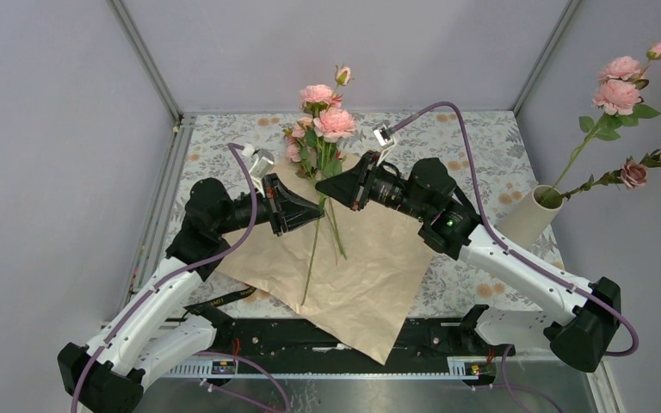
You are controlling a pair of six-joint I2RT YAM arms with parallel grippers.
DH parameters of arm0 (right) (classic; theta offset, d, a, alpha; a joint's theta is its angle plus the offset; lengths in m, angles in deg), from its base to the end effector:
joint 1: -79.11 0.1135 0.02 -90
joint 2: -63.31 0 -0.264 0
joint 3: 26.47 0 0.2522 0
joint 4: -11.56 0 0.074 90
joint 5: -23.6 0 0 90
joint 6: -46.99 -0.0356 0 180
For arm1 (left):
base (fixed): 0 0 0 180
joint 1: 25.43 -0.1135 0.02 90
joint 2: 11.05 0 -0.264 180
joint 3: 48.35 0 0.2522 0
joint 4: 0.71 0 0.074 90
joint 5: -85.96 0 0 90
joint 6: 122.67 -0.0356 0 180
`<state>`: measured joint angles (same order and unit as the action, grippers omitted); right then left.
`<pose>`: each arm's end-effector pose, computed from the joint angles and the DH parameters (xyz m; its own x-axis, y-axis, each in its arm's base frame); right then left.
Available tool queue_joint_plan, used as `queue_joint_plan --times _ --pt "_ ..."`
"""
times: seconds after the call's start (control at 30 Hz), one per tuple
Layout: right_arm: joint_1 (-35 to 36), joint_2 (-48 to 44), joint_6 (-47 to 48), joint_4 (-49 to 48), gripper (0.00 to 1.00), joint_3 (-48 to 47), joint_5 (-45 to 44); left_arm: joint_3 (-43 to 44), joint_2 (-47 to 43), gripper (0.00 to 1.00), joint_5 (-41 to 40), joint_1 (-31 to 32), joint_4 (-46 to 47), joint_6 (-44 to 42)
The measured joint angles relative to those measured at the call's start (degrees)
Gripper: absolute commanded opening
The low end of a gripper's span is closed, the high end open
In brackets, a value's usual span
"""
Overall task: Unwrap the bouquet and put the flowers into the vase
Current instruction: Insert the fake flower into the vase.
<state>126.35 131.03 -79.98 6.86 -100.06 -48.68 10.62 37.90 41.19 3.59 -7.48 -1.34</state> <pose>0.1800 0.2106 0.4034 -0.4433 0.3644 -0.8190 -0.7960 0.2602 0.5466 0.1573 -0.1162 0.3621 -0.4576 -0.1649 -0.8737 0.8470 0.2180 -0.4848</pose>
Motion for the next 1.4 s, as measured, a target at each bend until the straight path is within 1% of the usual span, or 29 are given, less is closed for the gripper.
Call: queue_joint_plan --times 0.1,0.13,0.17,0.23,0.4,0.43,0.5,0.6,0.7,0.83,1.0,1.07,1.13,1.27,1.4 --pt "0.04 0.00 0.26 0.02 0.00 0.00 -0.28 0.00 0.00 0.00 -0.07 0.00 -0.02 -0.07" --pt "0.07 0.00 0.31 0.02 0.00 0.00 -0.35 0.00 0.00 0.03 -0.22 0.00 -0.09 -0.22" --pt "0.09 0.00 0.50 0.04 0.00 0.00 -0.46 0.07 0.02 0.09 -0.46 0.02 -0.37 -0.50" --pt "0.17 0.00 0.83 0.44 0.00 0.00 -0.79 0.48 0.22 0.24 -0.96 0.02 -1.60 -1.42" --pt "0.57 -1.01 1.57 1.90 0.00 0.00 -2.08 1.20 0.66 0.80 -3.43 0.22 -5.92 -4.28" --pt "0.74 -1.62 2.03 2.47 0.00 0.00 -2.34 1.25 0.61 0.87 -4.48 0.22 -7.32 -4.72" --pt "1.01 -2.97 3.26 4.04 0.00 0.00 -3.26 1.44 0.31 0.94 -7.48 0.24 -9.70 -6.38" --pt "1.22 -6.19 6.69 8.35 0.00 0.02 -6.45 2.89 -0.68 0.97 -13.66 0.68 -14.58 -8.28" --pt "1.33 -11.52 11.30 15.82 0.00 -0.20 -10.62 4.98 -2.23 0.99 -22.62 -0.55 -19.08 -10.69" --pt "1.51 -18.67 19.12 27.15 0.00 -2.60 -20.46 6.21 -3.10 0.99 -29.00 -4.20 -22.80 -12.17" --pt "0.59 -25.27 29.35 35.71 0.00 -3.89 -33.51 6.27 -2.95 0.99 -37.07 -9.55 -26.56 -11.02" --pt "-1.99 -26.82 32.57 37.55 0.00 -4.15 -36.20 6.27 -2.93 0.99 -40.00 -12.00 -27.89 -9.84" --pt "-6.54 -27.30 34.88 38.95 0.00 -4.46 -37.18 6.25 -2.97 0.99 -42.29 -13.64 -28.41 -8.61" --pt "-18.01 -26.34 38.56 40.79 0.00 -5.57 -36.89 5.77 -3.63 0.99 -44.57 -15.54 -28.44 -6.75" --pt "-27.82 -22.47 41.68 41.59 0.00 -9.05 -35.04 5.77 -4.22 0.99 -45.48 -15.98 -28.68 -6.43"
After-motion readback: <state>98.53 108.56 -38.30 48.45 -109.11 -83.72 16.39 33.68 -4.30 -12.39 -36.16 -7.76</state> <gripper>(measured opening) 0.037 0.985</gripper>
